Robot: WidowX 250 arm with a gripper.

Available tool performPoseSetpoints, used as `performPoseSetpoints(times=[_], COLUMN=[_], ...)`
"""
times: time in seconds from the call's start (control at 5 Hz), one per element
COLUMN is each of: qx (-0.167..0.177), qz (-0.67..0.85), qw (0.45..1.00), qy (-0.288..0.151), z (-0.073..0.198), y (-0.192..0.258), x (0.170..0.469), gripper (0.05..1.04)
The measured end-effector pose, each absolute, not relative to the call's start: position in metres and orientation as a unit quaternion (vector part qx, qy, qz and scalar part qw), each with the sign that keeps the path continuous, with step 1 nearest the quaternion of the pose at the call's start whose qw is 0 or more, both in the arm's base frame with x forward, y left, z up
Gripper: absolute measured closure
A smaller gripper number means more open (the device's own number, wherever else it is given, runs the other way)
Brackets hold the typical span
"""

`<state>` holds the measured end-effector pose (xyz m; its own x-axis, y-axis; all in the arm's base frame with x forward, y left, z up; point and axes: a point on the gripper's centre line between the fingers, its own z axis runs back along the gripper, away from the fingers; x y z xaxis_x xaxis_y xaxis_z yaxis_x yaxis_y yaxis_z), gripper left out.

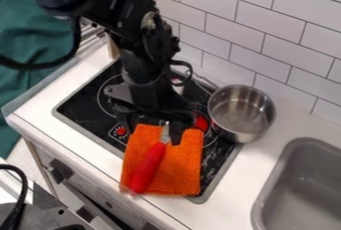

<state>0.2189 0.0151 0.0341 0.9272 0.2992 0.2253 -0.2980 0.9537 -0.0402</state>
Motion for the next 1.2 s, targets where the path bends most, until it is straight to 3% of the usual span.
performPoseSetpoints(times=[0.4, 0.6, 1.0, 1.2], qx=[0.0, 0.0, -0.002, -0.013], qz=[0.149, 0.117, -0.011, -0.053], qw=[0.985, 0.988, 0.99, 0.99], qy=[-0.091, -0.104, -0.142, -0.127], z=[0.019, 0.023, 0.036, 0.024], y=[0.014, -0.005, -0.079, -0.105], x=[0.215, 0.222, 0.243, 0.262], gripper=[0.075, 0.075, 0.075, 0.075])
